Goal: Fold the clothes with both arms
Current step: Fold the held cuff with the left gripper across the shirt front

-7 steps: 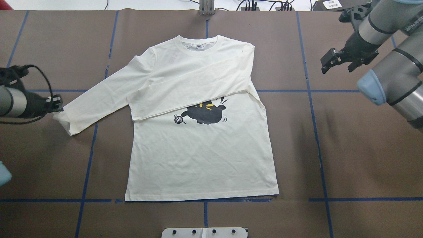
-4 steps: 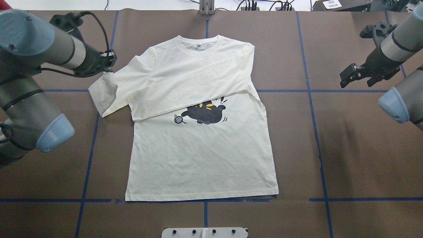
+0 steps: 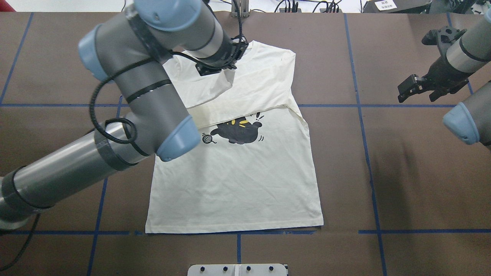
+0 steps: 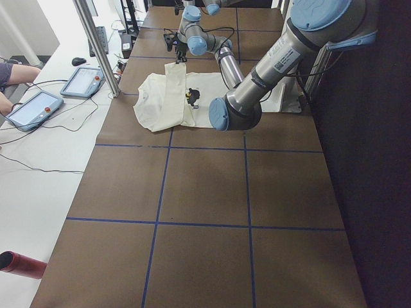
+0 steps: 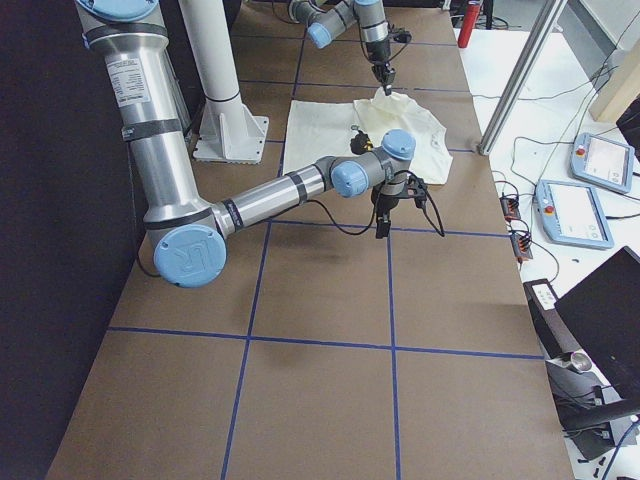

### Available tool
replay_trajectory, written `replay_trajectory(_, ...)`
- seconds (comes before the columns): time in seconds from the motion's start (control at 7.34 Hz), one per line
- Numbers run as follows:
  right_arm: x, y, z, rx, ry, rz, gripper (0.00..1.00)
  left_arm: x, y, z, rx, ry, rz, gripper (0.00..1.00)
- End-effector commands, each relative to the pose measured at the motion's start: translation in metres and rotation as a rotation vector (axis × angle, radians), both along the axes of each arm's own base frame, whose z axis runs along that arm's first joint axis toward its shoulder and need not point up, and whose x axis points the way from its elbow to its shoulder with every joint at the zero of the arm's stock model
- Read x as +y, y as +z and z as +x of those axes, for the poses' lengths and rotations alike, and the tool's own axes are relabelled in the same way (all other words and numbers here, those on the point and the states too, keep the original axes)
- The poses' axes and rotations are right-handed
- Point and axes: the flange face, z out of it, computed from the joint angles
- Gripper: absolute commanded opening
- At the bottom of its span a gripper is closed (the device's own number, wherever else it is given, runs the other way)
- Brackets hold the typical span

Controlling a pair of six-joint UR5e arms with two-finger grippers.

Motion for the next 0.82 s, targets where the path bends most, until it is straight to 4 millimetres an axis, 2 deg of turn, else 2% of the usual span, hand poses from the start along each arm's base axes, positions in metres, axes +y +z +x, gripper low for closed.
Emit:
replay_trajectory(0.0, 0.0, 0.0, -0.001, 0.0, 0.002, -0.004, 1.0, 0.033, -0.012, 0.064, 0.02, 0.001, -0.021, 0.0)
replay_trajectory(0.14, 0.0, 0.002, -0.001, 0.003, 0.003, -0.006, 1.0, 0.046, -0.025, 0.101, 0.013, 0.005, -0.046, 0.0)
replay_trajectory(0.27, -0.001, 0.003, -0.001, 0.005, 0.003, -0.008, 1.0, 0.062, -0.029, 0.146, 0.042, 0.008, -0.06, 0.0)
replay_trajectory(0.41, -0.001, 0.003, -0.001, 0.004, 0.002, -0.006, 1.0, 0.068, -0.017, 0.183, 0.05, -0.01, -0.033, 0.46)
replay_trajectory(0.54, -0.001, 0.002, -0.002, 0.005, 0.002, -0.005, 1.0, 0.067, 0.005, 0.183, 0.017, 0.022, 0.074, 0.99)
replay_trajectory(0.68, -0.001, 0.0, -0.002, 0.002, 0.003, -0.003, 1.0, 0.072, 0.02, 0.172, 0.005, 0.047, 0.122, 1.0)
